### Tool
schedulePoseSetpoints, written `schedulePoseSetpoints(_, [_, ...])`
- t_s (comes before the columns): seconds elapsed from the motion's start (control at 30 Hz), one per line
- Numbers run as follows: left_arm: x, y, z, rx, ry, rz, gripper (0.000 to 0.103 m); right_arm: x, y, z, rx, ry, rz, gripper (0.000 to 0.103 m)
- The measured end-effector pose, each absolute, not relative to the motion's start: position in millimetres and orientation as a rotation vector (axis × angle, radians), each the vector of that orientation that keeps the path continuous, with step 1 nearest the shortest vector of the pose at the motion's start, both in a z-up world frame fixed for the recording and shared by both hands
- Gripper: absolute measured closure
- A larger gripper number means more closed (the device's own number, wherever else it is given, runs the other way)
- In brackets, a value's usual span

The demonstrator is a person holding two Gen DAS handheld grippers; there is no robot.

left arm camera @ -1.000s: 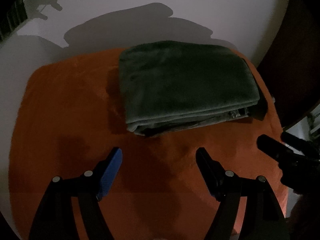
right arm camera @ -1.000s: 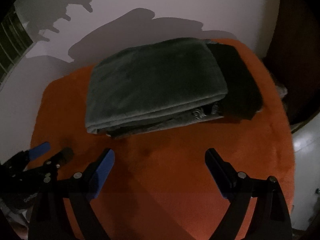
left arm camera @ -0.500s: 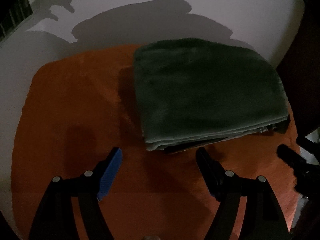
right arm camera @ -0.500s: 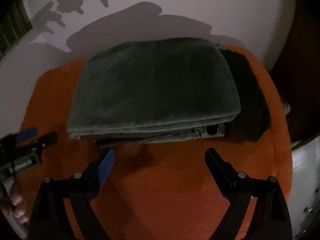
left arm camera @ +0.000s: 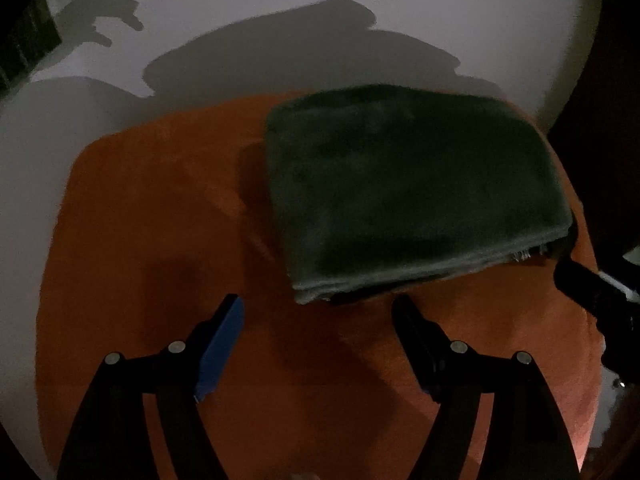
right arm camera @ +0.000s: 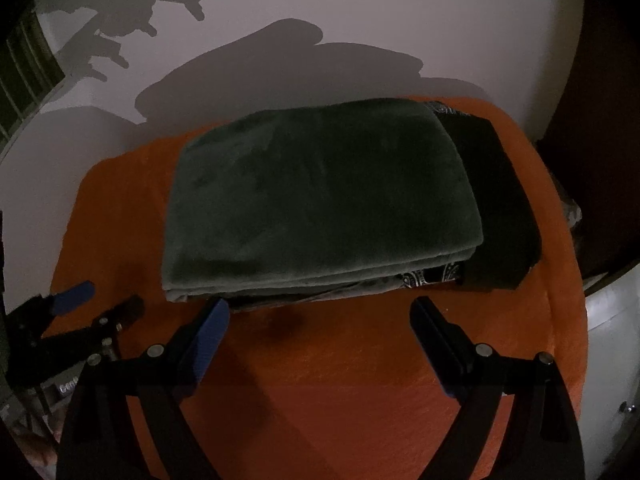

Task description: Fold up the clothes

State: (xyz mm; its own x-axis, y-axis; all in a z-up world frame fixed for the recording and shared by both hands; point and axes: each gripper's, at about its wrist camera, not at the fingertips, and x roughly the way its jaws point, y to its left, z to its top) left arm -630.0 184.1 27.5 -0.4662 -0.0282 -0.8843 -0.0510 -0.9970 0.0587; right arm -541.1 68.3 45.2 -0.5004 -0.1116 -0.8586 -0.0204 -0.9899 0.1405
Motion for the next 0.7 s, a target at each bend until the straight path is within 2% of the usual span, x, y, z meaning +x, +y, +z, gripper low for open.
schedulePoseSetpoints(0.17, [-627.9,181.5,29.1,-1.616,0.130,2.668,0.026,-541.2,63.0,48.8,1.535,-0.183,-2.659,0.011])
schedulePoseSetpoints(0.3, [-629.3,172.9,29.5,-1.640,0.005,2.662,0.026,-542.4,60.7,46.6,1.548,-0.189,-2.652,0.011])
schedulePoseSetpoints(0.7, [-628.7,169.2,31.6,-1.649,0.082,2.672,0.026,-542.2,51.6,48.8,1.537,-0.165,-2.642,0.011])
